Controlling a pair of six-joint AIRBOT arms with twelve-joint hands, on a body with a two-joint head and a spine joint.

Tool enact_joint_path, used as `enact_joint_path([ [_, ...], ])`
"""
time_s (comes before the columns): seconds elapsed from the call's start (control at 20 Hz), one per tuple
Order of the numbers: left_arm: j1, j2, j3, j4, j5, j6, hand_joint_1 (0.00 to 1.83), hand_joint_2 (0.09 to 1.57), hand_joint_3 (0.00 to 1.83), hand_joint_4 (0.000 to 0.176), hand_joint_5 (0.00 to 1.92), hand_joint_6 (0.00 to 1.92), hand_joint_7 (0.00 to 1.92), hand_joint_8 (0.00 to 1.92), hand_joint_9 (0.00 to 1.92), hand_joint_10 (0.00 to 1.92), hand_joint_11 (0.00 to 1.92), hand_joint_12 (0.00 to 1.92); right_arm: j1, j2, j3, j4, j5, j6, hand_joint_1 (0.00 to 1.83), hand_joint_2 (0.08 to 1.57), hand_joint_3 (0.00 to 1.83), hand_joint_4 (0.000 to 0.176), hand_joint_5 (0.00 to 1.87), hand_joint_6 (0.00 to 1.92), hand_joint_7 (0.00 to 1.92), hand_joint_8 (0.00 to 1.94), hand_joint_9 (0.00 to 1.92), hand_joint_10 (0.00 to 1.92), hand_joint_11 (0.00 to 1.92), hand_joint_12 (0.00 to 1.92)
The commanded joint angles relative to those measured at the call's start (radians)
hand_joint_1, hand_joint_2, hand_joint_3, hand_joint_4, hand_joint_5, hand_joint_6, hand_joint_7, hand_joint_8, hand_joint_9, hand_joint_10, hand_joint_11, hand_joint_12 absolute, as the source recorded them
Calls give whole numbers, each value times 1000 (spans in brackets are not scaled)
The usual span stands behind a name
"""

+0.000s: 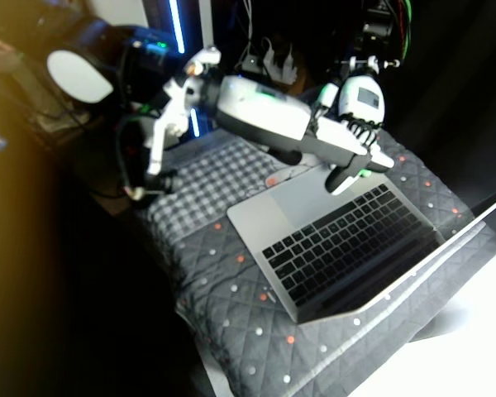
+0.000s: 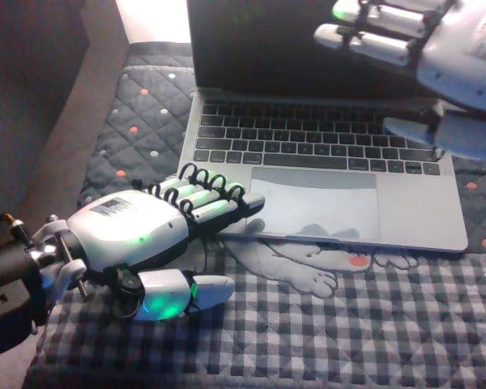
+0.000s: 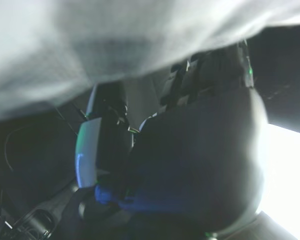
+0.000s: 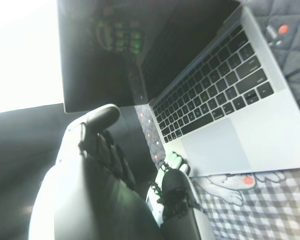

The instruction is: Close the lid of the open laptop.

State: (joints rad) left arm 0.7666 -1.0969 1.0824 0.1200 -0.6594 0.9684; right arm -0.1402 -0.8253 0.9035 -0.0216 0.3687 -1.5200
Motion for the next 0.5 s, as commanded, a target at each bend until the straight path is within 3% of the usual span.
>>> enact_joint_path([
  [0.0,1,-13,0,-3,-26,-15,208,1363,0,60,1,0,0,0,0,0,0,0,19,9,5,-1,124,-4,225,1435,9,47,0,0,0,0,0,0,0,1921],
  [0.05,2,-13,0,-3,-27,-15,215,1362,0,60,5,2,7,3,0,0,0,0,25,-1,11,0,124,-3,246,1437,8,46,0,0,0,0,0,0,0,1921],
  [0.1,2,-13,-1,-3,-27,-15,217,1362,0,44,15,6,12,5,0,0,0,0,42,-3,15,0,124,-2,288,1426,2,45,0,0,0,0,0,0,0,1921],
  [0.2,4,-14,0,-3,-28,-15,245,1348,0,43,27,9,22,6,0,0,0,0,70,-8,22,0,125,-1,317,1416,0,48,0,0,0,0,0,0,0,1921],
  [0.25,4,-14,0,-3,-29,-15,243,1349,0,52,11,2,12,1,0,0,0,0,80,-11,24,0,125,0,257,1420,0,46,0,0,0,0,0,0,0,1921],
  [0.3,4,-15,0,-3,-28,-15,209,1353,0,46,11,2,9,0,0,0,0,0,92,-13,26,0,125,2,261,1420,0,44,0,0,0,0,0,0,0,1921],
  [0.35,4,-15,0,-3,-28,-15,202,1355,0,50,8,0,3,0,0,0,0,0,98,-14,26,0,127,4,318,1415,0,55,0,0,0,0,0,0,0,1921],
  [0.4,5,-15,0,-3,-27,-15,192,1355,0,46,14,3,10,3,1,0,0,0,105,-16,27,0,135,5,355,1409,0,34,0,0,0,0,0,0,0,1921],
  [0.45,4,-16,0,-3,-26,-15,189,1356,0,40,15,3,8,2,0,0,0,0,108,-18,25,-1,145,8,348,1398,0,42,0,0,0,0,0,0,0,1921],
])
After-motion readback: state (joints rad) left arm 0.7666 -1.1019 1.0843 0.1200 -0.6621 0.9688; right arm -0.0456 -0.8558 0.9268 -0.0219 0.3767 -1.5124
